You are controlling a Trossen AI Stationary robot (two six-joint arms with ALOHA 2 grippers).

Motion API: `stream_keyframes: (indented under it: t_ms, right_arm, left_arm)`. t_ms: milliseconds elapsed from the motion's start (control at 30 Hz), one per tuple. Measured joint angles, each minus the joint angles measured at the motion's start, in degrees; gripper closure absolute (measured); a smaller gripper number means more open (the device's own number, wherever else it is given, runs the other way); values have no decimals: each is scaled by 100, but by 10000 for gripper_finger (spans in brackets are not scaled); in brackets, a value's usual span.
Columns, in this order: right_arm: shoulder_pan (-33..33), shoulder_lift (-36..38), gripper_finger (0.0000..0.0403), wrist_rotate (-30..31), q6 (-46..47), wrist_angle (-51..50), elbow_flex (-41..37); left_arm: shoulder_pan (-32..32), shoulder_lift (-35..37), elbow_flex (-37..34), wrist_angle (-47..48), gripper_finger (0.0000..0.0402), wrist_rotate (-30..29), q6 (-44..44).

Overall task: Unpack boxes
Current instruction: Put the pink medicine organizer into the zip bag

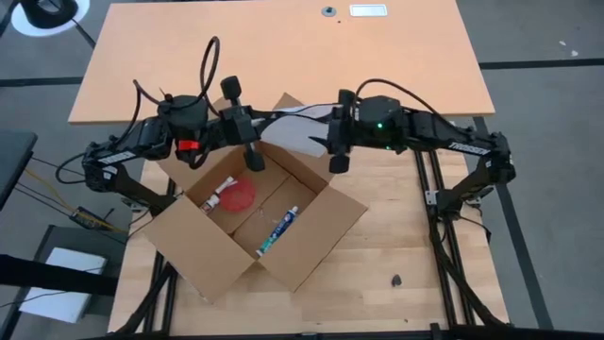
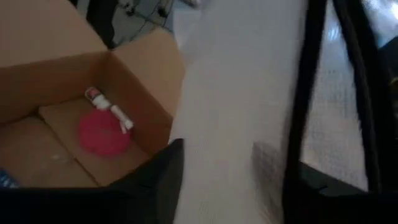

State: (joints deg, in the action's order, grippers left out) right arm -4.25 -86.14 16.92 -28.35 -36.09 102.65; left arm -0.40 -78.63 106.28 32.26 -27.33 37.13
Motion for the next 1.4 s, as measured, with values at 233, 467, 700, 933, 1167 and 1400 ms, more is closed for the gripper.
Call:
stream_keyframes:
  t_ms: [233, 467, 700, 933, 1167, 1400]
  right_arm:
    - [68, -8, 390, -8, 152, -400, 0]
    - [75, -5, 399, 22, 38, -542, 0]
    - [76, -82, 401, -72, -186, -513, 0]
    - [68, -516, 402, -866, -190, -212, 0]
    - [-101, -788, 402, -1242, -227, 38, 0]
    - [-91, -939, 403, -1263, -189, -58, 0]
  left_arm:
    - [0, -7, 0, 64, 381, -28, -705]
    - [9, 99, -2, 1493, 348, -533, -2545]
    - [126, 346, 505, 2488, 243, 487, -4827]
    - [313, 274, 1115, 1994, 167, 795, -4958]
    - [731, -205, 1017, 2074, 159, 1470, -5134]
    - [947, -969, 957, 2657, 159, 1950, -5135]
